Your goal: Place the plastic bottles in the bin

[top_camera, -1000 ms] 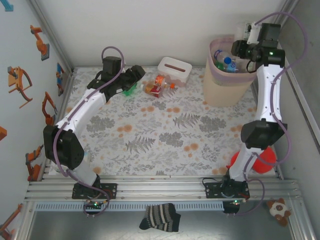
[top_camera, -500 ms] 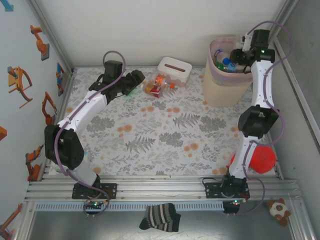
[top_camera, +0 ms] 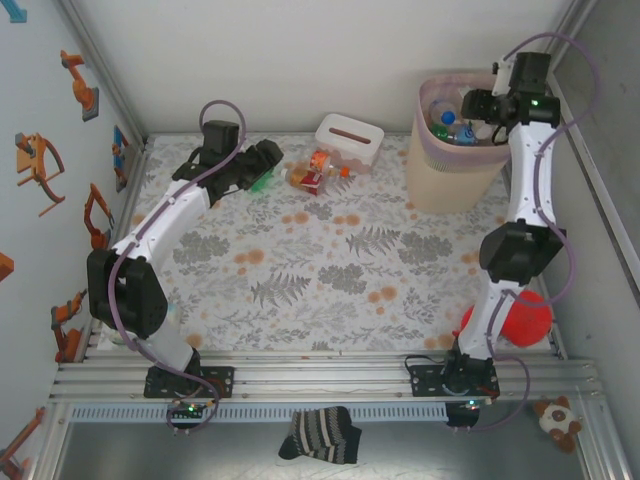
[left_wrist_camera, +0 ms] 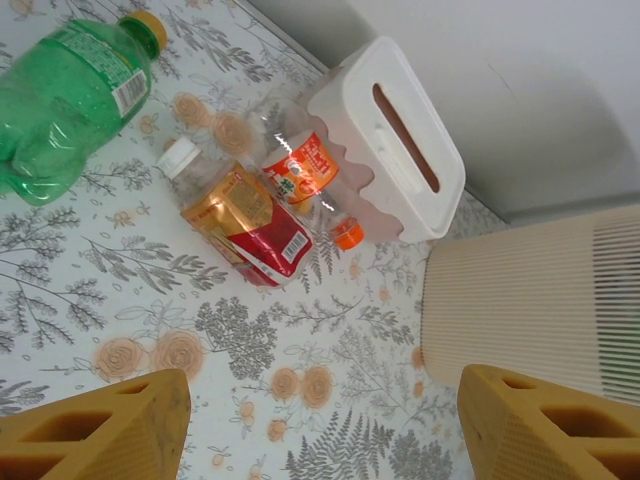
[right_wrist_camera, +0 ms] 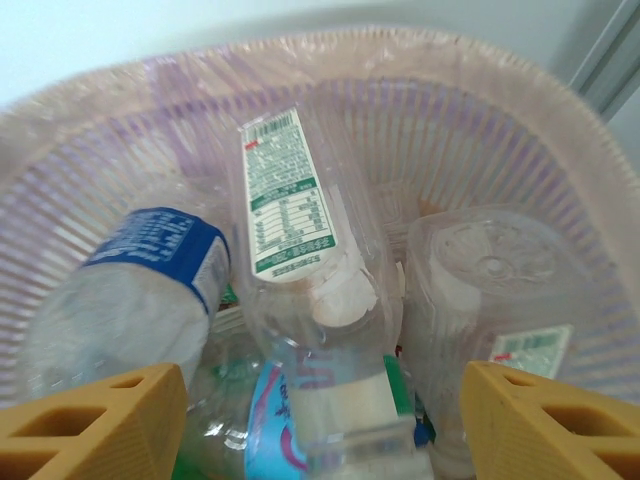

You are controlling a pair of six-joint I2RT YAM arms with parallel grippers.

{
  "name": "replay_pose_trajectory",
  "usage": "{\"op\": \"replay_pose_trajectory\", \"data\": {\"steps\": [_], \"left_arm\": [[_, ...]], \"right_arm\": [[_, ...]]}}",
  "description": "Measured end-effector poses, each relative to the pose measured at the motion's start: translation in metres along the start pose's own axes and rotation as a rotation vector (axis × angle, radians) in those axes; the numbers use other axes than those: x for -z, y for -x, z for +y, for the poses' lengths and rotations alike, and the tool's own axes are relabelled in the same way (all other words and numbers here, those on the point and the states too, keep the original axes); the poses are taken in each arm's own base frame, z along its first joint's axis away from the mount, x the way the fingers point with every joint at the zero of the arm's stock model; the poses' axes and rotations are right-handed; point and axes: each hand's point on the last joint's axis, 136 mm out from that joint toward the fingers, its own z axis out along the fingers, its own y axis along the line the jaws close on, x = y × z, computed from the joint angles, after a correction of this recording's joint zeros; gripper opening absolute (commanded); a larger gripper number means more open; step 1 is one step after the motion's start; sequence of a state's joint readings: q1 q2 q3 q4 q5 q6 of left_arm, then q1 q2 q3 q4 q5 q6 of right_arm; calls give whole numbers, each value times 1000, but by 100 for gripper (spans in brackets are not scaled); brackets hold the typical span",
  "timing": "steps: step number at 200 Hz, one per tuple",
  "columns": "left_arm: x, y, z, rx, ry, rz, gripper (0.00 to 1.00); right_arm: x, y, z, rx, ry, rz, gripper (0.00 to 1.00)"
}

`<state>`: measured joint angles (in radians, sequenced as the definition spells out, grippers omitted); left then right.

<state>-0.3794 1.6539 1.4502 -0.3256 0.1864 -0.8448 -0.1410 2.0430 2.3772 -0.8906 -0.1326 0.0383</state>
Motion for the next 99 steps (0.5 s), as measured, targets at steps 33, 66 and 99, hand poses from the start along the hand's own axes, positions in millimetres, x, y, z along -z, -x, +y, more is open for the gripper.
{"op": "replay_pose_trajectory", "data": {"steps": [33, 66, 99], "left_arm": [[-6, 3, 13, -25, 41, 2, 71], [-20, 7, 29, -69, 105, 20, 70], [-36, 19, 41, -153, 189, 22, 71]], "right_arm": [[36, 16, 5, -6, 1, -73, 59], [47, 20, 10, -24, 21, -93, 53], [36, -3, 22, -50, 75, -29, 53]]}}
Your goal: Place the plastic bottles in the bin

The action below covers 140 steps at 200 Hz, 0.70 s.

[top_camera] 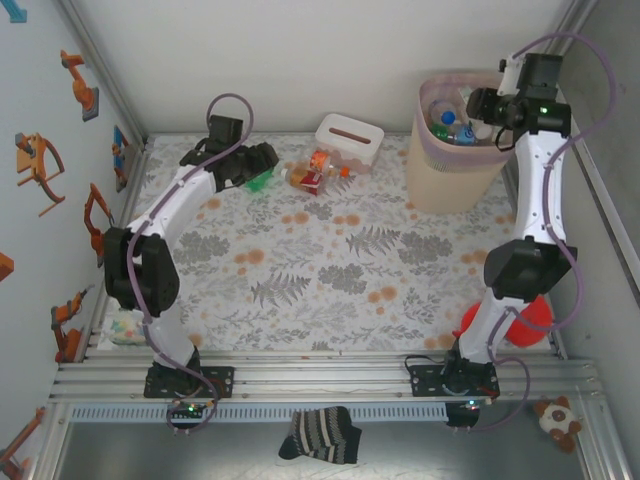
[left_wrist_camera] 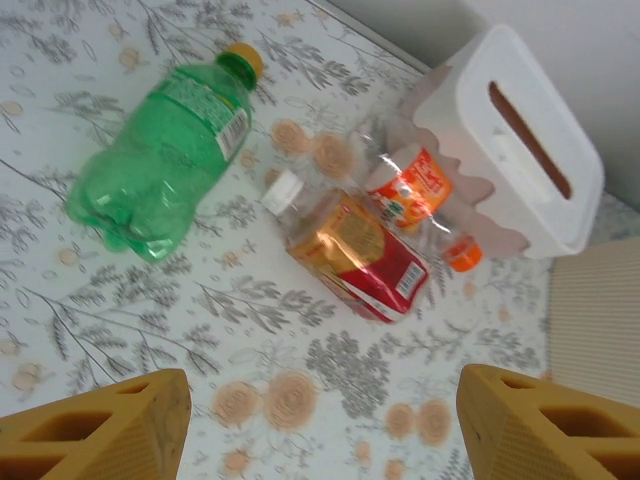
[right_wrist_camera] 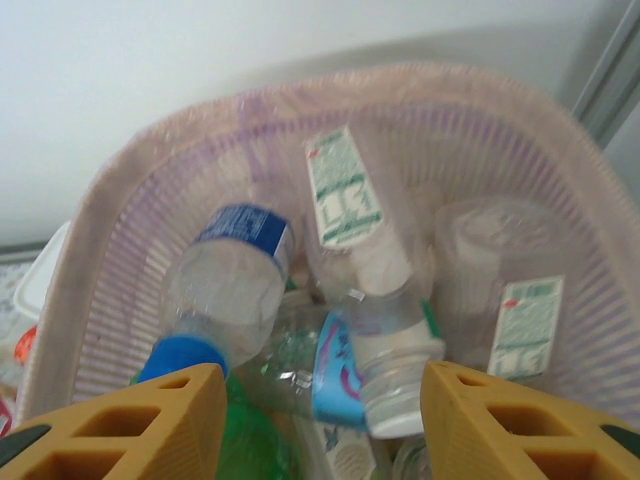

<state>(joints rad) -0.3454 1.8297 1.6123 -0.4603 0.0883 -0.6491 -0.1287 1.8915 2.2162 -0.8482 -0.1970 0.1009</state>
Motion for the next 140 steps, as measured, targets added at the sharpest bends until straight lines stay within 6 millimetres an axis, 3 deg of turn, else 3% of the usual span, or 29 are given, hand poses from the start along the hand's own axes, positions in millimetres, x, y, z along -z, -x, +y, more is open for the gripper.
{"op": "replay_pose_trajectory", "data": {"steps": [33, 62, 105, 140], "left_arm": [[-28, 18, 14, -112, 123, 10, 72], [-58, 22, 28, -255, 211, 56, 81], [-96, 24, 49, -465, 276, 140, 85], [-121, 25, 69, -550, 318, 187, 85]], "right_arm": [[8, -22, 22, 4, 50, 45, 53], [40, -26, 40, 22, 84, 23, 53], [86, -26, 48, 28, 93, -40, 53], [94, -34, 49, 27, 93, -36, 53]]}}
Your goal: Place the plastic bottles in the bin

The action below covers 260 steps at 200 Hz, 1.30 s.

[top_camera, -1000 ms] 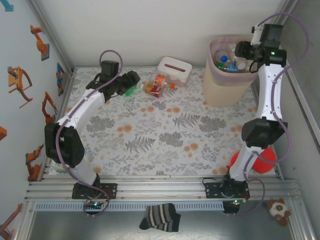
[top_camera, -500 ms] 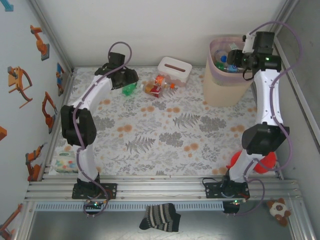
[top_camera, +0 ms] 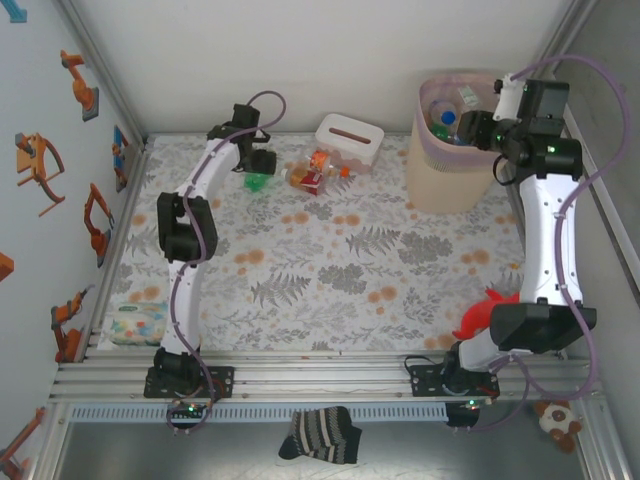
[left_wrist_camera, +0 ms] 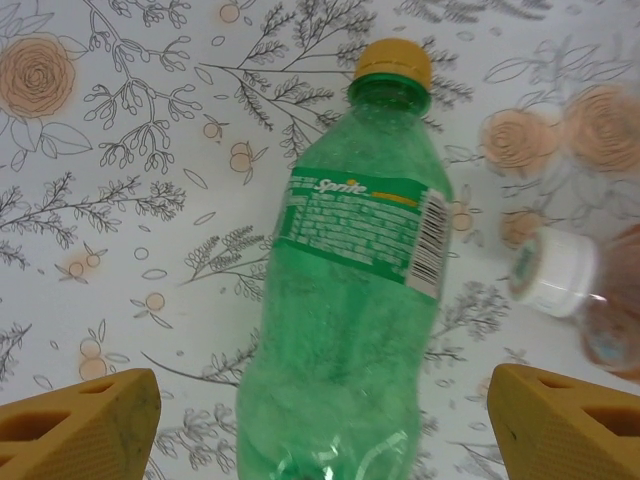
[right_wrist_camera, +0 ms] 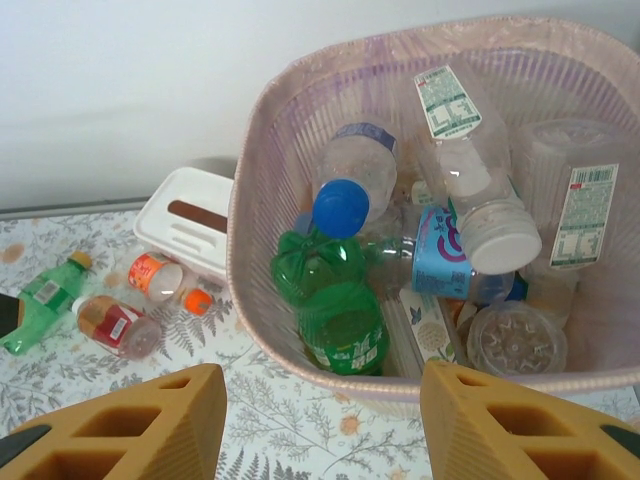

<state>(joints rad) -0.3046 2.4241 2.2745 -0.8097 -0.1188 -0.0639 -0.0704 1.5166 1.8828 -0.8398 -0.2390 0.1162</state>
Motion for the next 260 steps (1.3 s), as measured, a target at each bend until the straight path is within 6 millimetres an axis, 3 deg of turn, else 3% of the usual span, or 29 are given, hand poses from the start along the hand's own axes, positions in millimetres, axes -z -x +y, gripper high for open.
{"op": "replay_pose_trajectory", "data": {"steps": [62, 131, 160, 201, 260], "left_arm": [[-43, -19, -2, -70, -3, 83, 79], [-49, -33, -6, -74, -27, 132, 64], [-53, -50, -7, -75, -30, 173, 61], [-24, -54, -7, -73, -51, 161, 55], [55, -34, -25, -72, -148, -7, 54]], "right_arm": [[-3, -17, -2, -9, -2, 38, 53], [3, -17, 7, -4, 13, 29, 53], [1, -22, 15, -7, 30, 41, 53], [-4, -32, 37, -23, 102, 66, 53], [-6, -44, 87, -106, 293, 100, 54]]}}
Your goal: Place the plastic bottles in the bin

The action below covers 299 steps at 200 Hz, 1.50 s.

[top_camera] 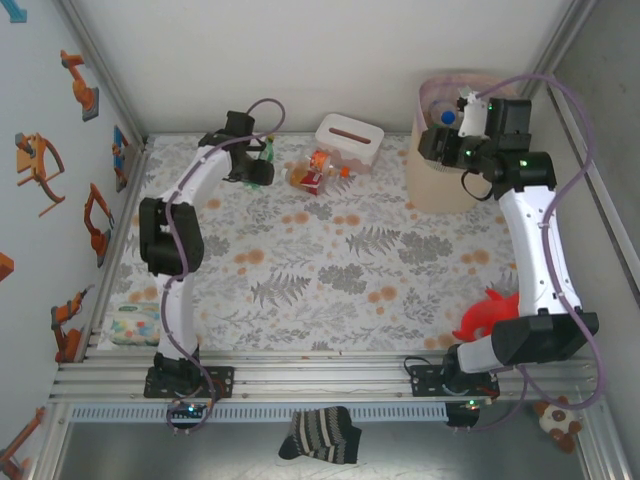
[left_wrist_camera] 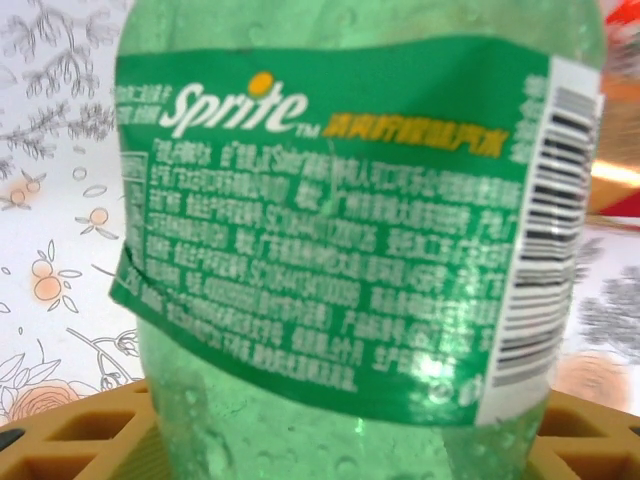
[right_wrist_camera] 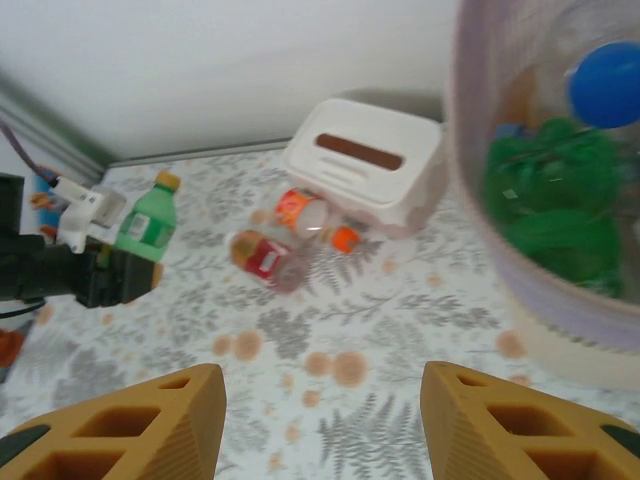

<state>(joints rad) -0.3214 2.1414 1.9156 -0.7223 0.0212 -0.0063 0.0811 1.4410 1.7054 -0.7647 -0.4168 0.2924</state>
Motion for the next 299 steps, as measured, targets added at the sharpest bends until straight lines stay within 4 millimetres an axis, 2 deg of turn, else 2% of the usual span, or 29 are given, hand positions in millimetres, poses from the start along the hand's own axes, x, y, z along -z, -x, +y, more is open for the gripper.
{"op": "replay_pose_trajectory", "data": {"steps": [29, 58, 108, 133, 201, 242, 299], "left_arm": [[33, 2, -31, -14, -97, -93, 54], [58, 7, -66, -26, -216, -158, 54], [96, 15, -126, -93, -398, -248, 53], [117, 21, -148, -116, -477, -296, 53], [160, 31, -181, -168, -610, -390, 53], [167, 28, -195, -182, -666, -387, 53], [171, 27, -203, -196, -701, -389, 55]], "right_arm": [[-6, -1, 32, -14, 98, 1, 54], [-18, -5, 67, -9, 200, 13, 56], [-70, -27, 102, -35, 286, 123, 63], [-91, -34, 117, -38, 324, 159, 68], [-124, -41, 155, -64, 445, 204, 73], [-142, -43, 163, -105, 484, 228, 73], [-148, -42, 166, -123, 492, 234, 61]]}}
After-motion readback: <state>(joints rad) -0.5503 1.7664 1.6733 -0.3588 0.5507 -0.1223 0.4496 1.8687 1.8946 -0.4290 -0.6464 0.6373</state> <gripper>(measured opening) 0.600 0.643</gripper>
